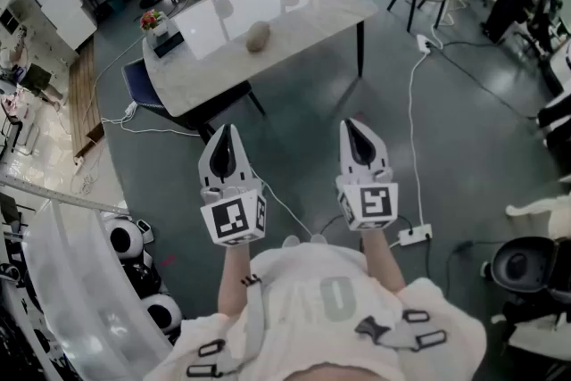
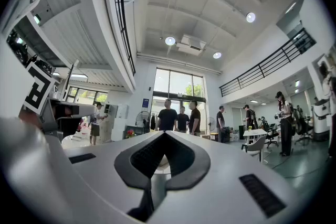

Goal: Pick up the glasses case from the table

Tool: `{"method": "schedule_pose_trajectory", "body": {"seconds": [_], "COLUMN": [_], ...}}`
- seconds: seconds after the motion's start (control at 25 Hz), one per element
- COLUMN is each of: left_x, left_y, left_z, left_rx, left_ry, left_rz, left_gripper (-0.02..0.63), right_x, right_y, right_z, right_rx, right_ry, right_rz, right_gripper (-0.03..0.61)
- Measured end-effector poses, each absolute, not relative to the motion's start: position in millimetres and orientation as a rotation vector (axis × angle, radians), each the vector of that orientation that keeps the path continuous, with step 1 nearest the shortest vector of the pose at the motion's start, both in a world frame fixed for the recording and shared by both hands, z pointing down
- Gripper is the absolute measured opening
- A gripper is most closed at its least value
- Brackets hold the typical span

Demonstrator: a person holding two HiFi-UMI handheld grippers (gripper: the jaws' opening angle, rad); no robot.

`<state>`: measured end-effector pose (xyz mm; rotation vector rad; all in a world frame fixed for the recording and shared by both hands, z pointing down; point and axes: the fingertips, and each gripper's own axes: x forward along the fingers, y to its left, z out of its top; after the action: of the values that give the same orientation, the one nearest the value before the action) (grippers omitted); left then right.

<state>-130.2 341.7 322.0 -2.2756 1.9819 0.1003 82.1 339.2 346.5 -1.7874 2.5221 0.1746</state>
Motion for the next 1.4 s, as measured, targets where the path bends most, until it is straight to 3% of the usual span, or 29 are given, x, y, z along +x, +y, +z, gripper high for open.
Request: {"method": "schedule_pose_trajectory", "body": {"seconds": [1.0,1.4], "left_x": [-96.6,-94.6], "left_y": [330.5,277.3], "left_z": [351.2,353.9], "left_rx": [-2.271,-2.252], "left_ry": [2.052,2.045], "left_rz": [0.075,0.119], "left_gripper": [0.003,0.003], "right_x": [118.9,118.8], "right_y": [315.7,282.2], "right_z": [396.2,402.0], "right_rx": [-1.716,-1.674], "right_ry": [2.625,2.684], "right_rz": [0.035,0.007], "right_gripper": [0.002,0.002]}}
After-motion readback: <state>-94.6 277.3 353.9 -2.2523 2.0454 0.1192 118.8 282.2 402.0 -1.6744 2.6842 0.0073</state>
